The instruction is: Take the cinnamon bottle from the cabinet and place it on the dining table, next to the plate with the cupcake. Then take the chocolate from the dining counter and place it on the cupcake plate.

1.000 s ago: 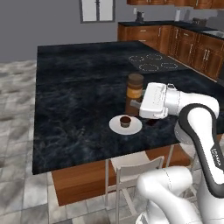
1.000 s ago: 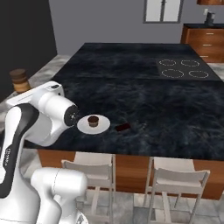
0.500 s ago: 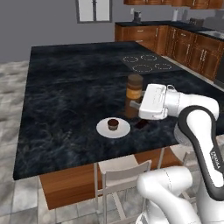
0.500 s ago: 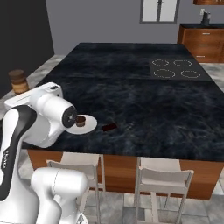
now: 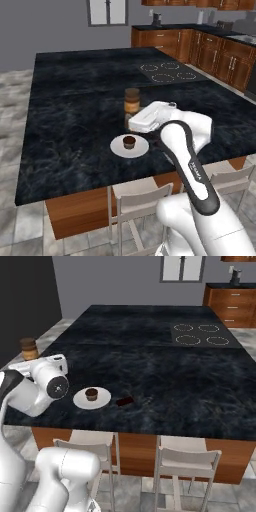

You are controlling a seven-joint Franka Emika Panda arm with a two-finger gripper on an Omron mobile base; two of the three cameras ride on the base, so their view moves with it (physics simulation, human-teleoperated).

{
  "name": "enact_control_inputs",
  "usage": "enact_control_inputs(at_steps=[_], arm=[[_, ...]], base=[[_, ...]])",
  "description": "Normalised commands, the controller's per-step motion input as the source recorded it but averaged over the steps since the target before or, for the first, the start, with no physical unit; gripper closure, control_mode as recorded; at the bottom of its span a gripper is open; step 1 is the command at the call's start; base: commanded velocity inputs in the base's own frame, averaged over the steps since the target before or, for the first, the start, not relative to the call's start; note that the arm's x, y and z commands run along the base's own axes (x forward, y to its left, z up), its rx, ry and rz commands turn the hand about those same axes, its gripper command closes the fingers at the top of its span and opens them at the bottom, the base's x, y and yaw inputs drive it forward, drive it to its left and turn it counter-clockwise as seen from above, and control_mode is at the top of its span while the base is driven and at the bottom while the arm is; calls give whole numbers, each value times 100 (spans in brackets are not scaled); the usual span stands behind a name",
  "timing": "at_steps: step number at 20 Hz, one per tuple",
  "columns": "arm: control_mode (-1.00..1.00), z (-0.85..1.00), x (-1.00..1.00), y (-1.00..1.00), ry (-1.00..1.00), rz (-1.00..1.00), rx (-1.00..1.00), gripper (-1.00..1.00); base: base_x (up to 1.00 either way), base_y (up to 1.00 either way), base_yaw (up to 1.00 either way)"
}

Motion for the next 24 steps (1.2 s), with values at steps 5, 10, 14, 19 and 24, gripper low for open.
enact_control_inputs(at_steps=[5, 10, 14, 19, 24], arm=[[-100, -6, 85, 70, 8, -61, -8, 100], [-100, 0, 54, 26, 17, -67, 0, 100], [-100, 1, 38, 14, 20, -68, 0, 100], [-100, 51, 26, 44, 21, -49, 0, 100], [-100, 76, 0, 61, 15, -29, 0, 100]], base=[[0, 0, 0], [0, 0, 0], [0, 0, 0], [0, 0, 0], [0, 0, 0]])
